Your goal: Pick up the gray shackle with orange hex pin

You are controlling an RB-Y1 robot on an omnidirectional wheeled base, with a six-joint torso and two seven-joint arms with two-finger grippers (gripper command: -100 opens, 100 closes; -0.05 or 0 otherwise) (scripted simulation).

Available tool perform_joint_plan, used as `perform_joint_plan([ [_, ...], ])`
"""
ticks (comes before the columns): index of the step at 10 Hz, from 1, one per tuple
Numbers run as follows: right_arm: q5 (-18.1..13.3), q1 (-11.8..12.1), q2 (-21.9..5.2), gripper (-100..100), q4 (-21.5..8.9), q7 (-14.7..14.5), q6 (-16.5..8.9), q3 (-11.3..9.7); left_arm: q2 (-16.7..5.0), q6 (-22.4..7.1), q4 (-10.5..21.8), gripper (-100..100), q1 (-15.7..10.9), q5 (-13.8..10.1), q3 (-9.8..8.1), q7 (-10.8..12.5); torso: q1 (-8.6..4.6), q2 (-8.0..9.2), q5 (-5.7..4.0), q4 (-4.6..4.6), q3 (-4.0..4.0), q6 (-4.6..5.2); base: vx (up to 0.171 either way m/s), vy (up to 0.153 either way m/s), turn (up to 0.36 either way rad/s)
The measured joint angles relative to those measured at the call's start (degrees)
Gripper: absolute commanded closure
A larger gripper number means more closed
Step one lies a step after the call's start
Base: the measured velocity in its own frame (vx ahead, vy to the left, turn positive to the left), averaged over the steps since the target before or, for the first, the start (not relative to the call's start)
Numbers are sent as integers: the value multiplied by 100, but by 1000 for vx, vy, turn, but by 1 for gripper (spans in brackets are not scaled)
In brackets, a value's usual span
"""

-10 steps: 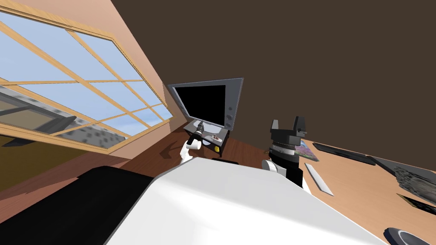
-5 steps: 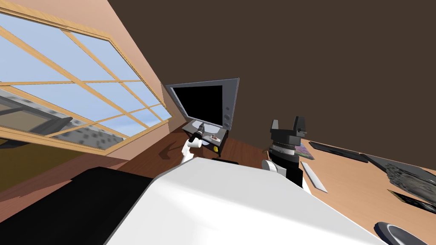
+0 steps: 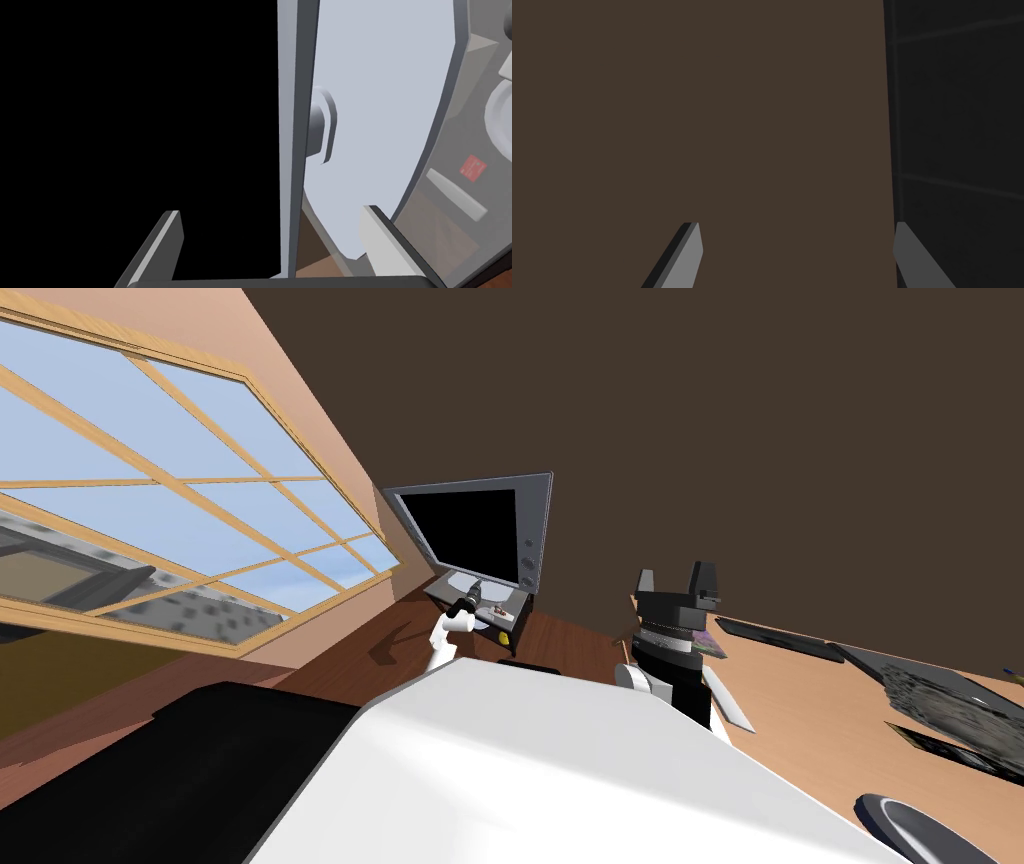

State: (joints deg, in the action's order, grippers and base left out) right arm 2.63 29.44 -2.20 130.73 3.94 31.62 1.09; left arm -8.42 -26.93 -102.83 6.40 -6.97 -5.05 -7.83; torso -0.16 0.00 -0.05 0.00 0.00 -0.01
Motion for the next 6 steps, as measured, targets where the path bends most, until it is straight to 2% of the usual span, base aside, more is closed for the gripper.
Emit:
perform_joint_plan([
  [2, 0, 0, 0, 0, 0, 0, 0, 0, -53, -273, 150, -100, -65, -48, -47, -22, 2, -1, 0, 0, 0, -1, 7, -49, -51],
  [3, 0, 0, 0, 0, 0, 0, 0, 0, -64, -436, 323, -100, -190, -49, -97, -44, -2, -5, -1, -1, -3, 0, 6, -42, -21],
  [6, 0, 0, 0, 0, 0, 0, 0, 0, -19, -859, 594, -100, -338, 4, -166, -88, 6, -1, 1, 0, 0, -2, 4, -33, -38],
])
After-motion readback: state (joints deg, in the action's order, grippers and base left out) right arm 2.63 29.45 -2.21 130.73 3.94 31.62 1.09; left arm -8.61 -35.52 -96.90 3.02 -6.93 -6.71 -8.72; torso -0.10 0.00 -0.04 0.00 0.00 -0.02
